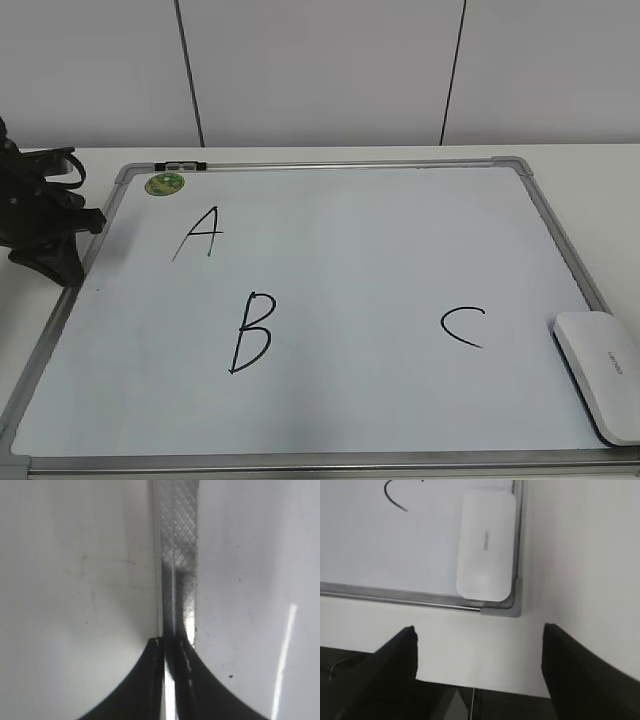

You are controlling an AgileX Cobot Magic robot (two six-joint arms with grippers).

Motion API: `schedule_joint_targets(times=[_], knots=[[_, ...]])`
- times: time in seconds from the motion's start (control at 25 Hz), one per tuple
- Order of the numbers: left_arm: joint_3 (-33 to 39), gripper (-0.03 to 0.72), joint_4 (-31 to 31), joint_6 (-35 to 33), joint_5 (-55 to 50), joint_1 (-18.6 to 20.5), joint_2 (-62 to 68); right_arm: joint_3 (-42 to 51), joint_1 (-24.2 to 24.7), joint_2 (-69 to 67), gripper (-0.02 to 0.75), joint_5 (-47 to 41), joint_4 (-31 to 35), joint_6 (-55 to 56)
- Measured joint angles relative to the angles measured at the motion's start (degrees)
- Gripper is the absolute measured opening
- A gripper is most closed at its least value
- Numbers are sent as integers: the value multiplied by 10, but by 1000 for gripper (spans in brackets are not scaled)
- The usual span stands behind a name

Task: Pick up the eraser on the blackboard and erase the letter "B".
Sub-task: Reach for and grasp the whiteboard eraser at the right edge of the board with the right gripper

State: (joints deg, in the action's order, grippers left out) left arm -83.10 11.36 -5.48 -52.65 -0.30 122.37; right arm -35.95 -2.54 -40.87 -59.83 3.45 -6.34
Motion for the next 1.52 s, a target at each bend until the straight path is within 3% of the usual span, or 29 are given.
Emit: schedule_joint_targets(times=[0.2, 0.6, 1.52], knots=[[0, 11, 3, 0, 0, 1, 0, -4, 0, -120, 591, 12, 48, -35], [0, 11, 4, 0, 0, 1, 0, -79, 0, -301, 591, 61, 32, -27], [0, 11, 5, 0, 0, 1, 0, -102, 0, -489, 592, 169, 23, -15]])
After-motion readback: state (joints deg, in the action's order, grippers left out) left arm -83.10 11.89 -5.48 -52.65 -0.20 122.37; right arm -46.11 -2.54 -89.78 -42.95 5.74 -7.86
